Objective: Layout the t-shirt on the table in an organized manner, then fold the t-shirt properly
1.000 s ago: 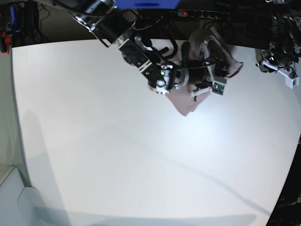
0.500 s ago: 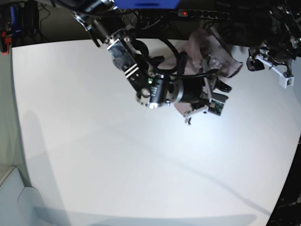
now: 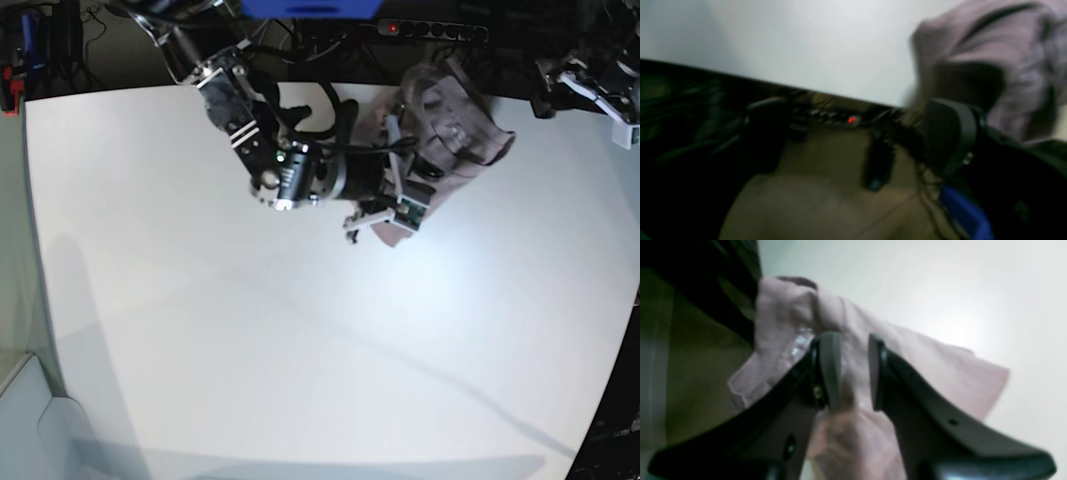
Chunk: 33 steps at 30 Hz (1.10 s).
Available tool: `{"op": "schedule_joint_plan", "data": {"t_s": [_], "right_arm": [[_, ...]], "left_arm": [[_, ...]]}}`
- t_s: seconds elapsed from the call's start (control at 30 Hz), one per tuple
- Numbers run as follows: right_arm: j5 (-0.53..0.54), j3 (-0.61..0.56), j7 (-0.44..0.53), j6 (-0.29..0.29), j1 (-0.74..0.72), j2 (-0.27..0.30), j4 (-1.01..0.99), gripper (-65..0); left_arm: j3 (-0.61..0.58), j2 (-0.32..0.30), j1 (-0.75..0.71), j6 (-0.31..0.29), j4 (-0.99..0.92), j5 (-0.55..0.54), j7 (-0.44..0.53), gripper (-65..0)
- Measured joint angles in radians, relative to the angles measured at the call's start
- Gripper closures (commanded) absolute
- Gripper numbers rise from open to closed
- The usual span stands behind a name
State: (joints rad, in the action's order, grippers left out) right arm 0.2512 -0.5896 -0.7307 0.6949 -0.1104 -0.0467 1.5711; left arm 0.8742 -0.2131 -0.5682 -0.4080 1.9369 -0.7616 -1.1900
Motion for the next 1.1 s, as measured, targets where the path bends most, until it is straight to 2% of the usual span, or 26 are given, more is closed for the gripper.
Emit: {"op": "schedule_joint_plan", "data": {"t_s": [0.13,0.3,0.5,0.8,1.1], "right_arm": [[0.000,0.029,0.000,0.000,0.002,0.019,0.000,-13.0],[0.000,0.028,-0.002,0.000,0.022,0.039,0.000,-13.0],[0.000,0.027,0.001,0.000,0.034,0.062,0.000,-13.0],[-0.003,0.029,0.000,0.000,0.037,0.069,0.000,-13.0],[-0.003,0.029,0.001,0.000,0.034,0.069,-0.001,-13.0]], "left_arm": [[-0.003,0.070,0.005,0.000,0.000,-0.086,-0.004,-62.6],[-0.063,0.156,0.085,0.000,-0.021,-0.082,-0.002,-62.6],[-0.105,0.196,0.106,0.003,-0.120,-0.067,0.001,-62.6],[-0.107,0.197,0.146,0.003,-0.231,-0.074,0.037,-62.6],[-0.110,0.197,0.182,0.002,-0.265,-0.081,0.042,-62.6]]}}
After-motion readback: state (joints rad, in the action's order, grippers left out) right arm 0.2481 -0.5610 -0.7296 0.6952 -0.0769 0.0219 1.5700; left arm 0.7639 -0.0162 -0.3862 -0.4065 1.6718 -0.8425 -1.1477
